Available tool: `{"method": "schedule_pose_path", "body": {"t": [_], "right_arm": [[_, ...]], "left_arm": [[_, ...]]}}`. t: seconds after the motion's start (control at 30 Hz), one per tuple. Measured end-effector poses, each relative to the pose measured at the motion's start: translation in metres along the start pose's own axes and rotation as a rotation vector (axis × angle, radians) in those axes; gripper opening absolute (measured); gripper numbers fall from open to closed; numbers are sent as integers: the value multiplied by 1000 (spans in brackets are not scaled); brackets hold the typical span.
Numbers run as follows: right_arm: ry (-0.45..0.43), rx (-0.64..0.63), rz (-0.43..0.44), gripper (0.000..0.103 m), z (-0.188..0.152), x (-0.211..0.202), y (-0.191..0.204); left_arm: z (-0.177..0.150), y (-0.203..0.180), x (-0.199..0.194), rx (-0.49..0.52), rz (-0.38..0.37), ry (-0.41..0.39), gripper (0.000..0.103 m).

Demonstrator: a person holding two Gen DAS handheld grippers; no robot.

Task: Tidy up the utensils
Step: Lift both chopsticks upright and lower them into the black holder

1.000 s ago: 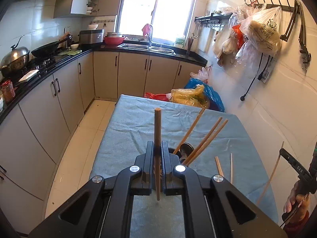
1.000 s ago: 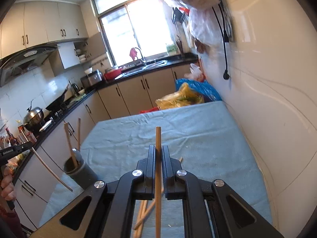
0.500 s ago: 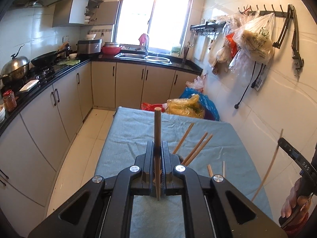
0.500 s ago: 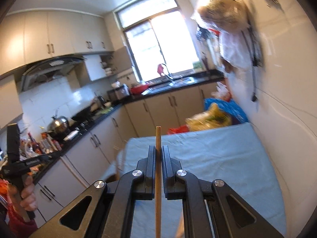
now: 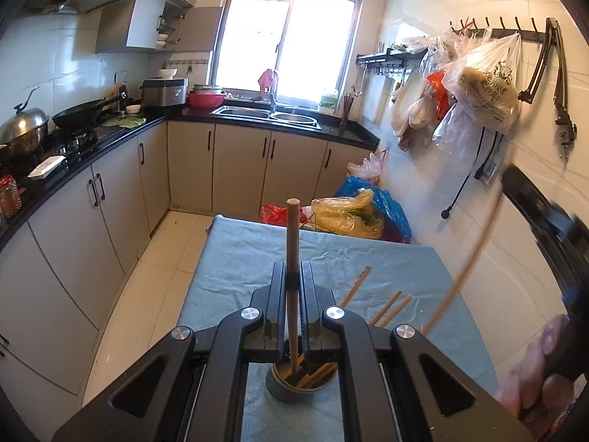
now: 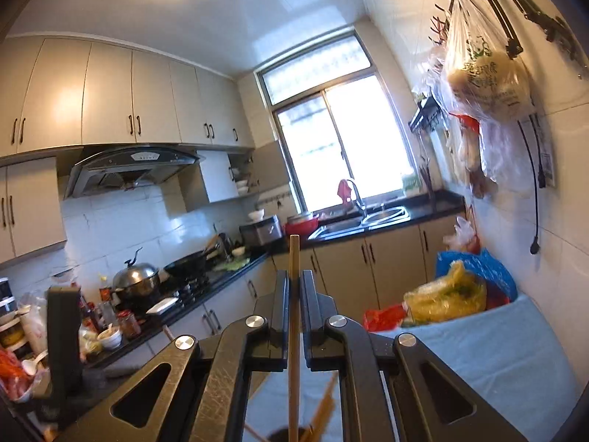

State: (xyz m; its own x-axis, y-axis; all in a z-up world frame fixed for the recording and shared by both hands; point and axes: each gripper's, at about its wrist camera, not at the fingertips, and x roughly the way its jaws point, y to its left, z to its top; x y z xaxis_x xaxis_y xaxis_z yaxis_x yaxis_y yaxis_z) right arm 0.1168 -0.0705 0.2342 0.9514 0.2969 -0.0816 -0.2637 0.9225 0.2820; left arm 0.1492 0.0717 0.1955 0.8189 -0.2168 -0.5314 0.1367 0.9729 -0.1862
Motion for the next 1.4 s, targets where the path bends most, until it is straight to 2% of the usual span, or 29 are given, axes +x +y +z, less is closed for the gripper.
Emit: {"method": "schedule_pose_path", "body": {"t": [0.2, 0.43, 0.67, 0.87, 1.1, 1.4], "right_arm": [[44, 9, -11, 6, -30, 49, 10], [113, -16, -21, 6, -67, 76, 8], [142, -62, 4, 6, -85, 66, 9], [135, -88, 32, 6, -94, 25, 3], [167, 8, 25, 6, -110, -2, -25], [257, 157, 0, 6, -122, 22, -62]], "left_arm": [[-9, 12, 21, -12, -14, 30, 6], [-23, 21, 38, -26, -22, 65, 6], [-34, 24, 42, -37, -26, 80, 6], [-39, 21, 38, -18, -29, 76, 6], [-43, 12, 36, 16, -20, 75, 6], [-45, 7, 48, 38, -27, 87, 7]]}}
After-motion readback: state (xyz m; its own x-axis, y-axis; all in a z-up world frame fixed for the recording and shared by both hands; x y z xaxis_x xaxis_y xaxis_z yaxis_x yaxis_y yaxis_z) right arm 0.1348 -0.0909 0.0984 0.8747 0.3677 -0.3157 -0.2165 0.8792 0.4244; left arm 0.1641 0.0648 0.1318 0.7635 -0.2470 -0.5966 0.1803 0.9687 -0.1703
